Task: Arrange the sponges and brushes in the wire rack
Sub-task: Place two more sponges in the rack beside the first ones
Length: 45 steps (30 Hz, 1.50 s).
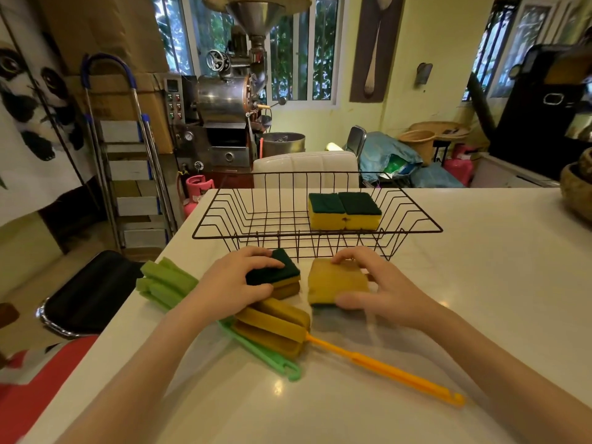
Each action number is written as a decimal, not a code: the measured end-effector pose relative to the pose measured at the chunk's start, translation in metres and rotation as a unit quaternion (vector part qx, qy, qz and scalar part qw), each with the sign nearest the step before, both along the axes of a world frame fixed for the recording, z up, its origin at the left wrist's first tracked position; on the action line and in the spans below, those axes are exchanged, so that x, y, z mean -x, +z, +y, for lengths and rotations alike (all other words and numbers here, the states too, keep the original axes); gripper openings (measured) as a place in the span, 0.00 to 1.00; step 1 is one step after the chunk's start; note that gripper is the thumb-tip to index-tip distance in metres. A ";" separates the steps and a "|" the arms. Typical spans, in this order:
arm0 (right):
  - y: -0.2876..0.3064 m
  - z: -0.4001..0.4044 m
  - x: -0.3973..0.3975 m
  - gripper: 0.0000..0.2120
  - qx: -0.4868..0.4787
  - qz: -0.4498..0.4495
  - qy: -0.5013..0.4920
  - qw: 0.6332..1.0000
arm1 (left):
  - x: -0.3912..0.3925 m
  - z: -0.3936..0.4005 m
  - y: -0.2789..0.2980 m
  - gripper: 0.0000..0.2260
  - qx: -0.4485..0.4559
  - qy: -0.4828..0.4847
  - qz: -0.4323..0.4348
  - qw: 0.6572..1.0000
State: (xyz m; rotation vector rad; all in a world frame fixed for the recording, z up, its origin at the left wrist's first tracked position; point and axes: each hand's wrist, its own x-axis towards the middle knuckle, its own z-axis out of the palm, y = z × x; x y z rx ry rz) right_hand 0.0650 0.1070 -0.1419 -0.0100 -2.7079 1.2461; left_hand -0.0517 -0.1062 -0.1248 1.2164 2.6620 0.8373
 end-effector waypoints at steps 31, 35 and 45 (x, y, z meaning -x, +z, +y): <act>0.019 0.019 -0.012 0.22 -0.209 -0.033 -0.264 0.941 | -0.006 0.001 -0.007 0.18 -0.073 0.085 0.009 0.994; 0.026 0.019 -0.019 0.23 -0.183 -0.006 -0.080 0.980 | 0.000 0.004 -0.002 0.18 -0.039 0.088 -0.027 0.995; 0.029 0.004 -0.031 0.36 -0.216 -0.084 0.029 0.972 | 0.009 0.007 0.013 0.21 0.023 0.053 -0.009 0.998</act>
